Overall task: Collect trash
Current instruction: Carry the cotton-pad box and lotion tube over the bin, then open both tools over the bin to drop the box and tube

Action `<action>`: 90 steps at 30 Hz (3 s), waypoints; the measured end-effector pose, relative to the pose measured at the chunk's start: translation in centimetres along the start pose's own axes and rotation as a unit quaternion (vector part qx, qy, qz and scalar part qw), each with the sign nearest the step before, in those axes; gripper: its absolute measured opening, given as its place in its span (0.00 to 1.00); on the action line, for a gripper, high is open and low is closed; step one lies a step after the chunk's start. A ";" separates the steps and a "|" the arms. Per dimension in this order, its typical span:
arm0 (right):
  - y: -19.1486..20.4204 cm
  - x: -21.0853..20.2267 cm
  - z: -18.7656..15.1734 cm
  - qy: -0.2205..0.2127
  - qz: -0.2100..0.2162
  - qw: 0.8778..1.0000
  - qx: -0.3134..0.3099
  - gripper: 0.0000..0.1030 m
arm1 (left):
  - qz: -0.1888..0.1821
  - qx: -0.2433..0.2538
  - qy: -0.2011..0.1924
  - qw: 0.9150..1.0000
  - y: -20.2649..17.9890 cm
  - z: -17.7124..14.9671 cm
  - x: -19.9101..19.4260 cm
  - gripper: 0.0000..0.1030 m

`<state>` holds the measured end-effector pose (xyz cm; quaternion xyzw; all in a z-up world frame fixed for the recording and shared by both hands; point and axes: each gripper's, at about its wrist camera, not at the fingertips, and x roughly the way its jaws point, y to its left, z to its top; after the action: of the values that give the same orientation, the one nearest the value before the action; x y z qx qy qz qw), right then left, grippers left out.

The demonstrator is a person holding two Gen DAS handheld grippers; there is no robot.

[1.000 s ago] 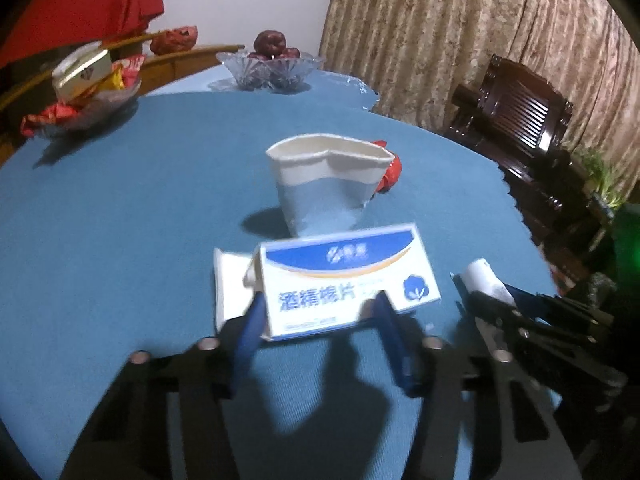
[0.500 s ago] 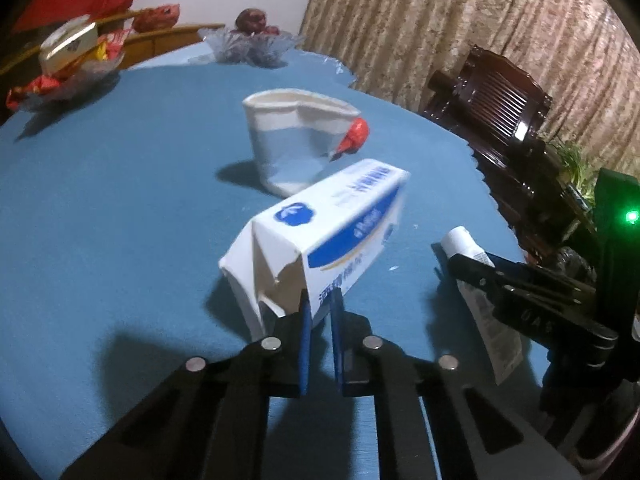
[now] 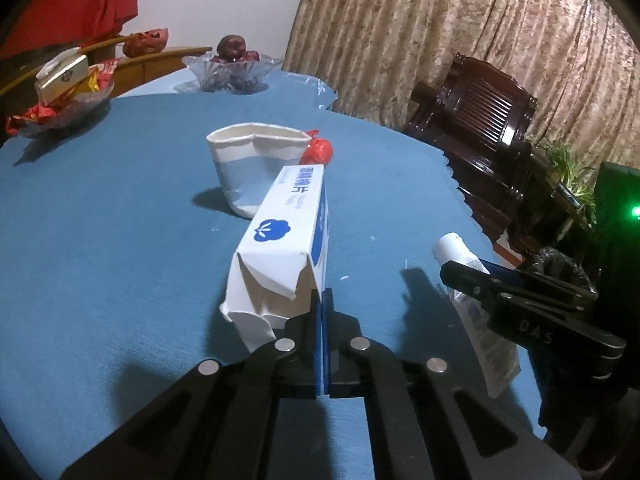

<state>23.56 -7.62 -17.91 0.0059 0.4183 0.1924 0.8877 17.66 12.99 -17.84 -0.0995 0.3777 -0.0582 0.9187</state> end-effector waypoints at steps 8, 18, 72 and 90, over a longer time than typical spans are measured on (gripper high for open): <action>0.1 -3.2 0.4 -0.019 0.007 1.000 0.005 0.35 | 0.006 0.027 -0.014 1.000 -1.9 0.3 -1.9 0.00; -1.0 -8.5 0.6 -0.053 0.003 0.999 0.014 0.34 | 0.002 0.052 -0.034 0.998 -4.8 1.0 -4.4 0.00; -19.0 -22.8 -9.6 -0.113 -0.189 0.966 0.136 0.91 | -0.171 0.168 -0.014 0.971 -24.2 -0.5 -3.6 0.73; -10.5 -19.0 -3.3 -0.133 -0.111 0.982 0.078 0.93 | -0.060 0.108 -0.091 0.988 -12.2 3.2 -7.2 0.90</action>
<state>13.69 -24.39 -7.83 0.0541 0.3083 0.0564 0.9481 14.38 2.92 -7.95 -0.0271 0.2773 -0.1439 0.9496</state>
